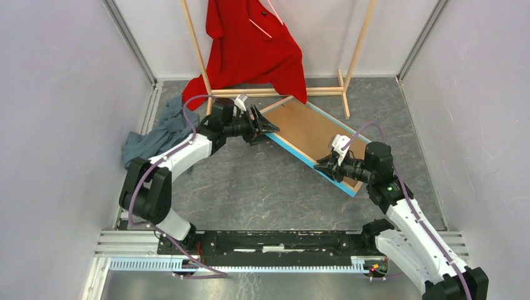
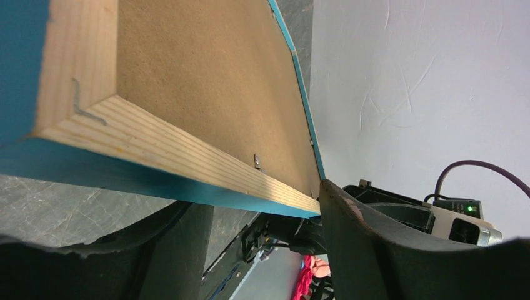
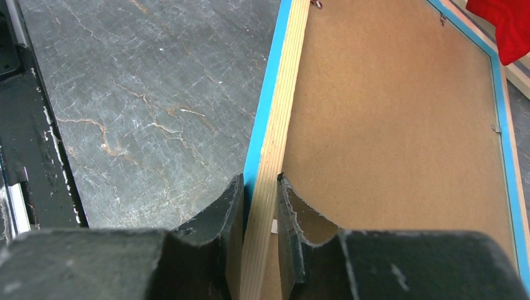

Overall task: Take the photo out of the frame
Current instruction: Turn over the photo frame at the center of the board.

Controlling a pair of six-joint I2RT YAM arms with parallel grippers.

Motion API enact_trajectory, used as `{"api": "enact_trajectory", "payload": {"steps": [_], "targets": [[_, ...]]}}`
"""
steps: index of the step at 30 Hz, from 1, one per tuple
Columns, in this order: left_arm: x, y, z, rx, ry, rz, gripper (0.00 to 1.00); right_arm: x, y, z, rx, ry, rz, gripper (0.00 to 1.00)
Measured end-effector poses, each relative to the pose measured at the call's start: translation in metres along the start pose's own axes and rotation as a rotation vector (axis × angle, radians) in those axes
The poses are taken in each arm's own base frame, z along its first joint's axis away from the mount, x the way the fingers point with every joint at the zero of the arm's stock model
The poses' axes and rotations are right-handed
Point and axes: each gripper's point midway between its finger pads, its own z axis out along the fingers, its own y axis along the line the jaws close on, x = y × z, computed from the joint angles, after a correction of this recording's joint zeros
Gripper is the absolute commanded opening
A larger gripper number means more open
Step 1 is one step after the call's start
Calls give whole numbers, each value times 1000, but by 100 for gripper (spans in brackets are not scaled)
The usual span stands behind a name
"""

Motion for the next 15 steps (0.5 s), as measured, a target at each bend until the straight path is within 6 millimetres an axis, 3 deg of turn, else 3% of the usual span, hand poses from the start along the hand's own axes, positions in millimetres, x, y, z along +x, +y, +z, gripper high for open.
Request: {"api": "enact_trajectory", "payload": {"steps": [15], "targets": [[0,18,11,-15,5,-22,60,8,-1,2,5,11,8,16]]}}
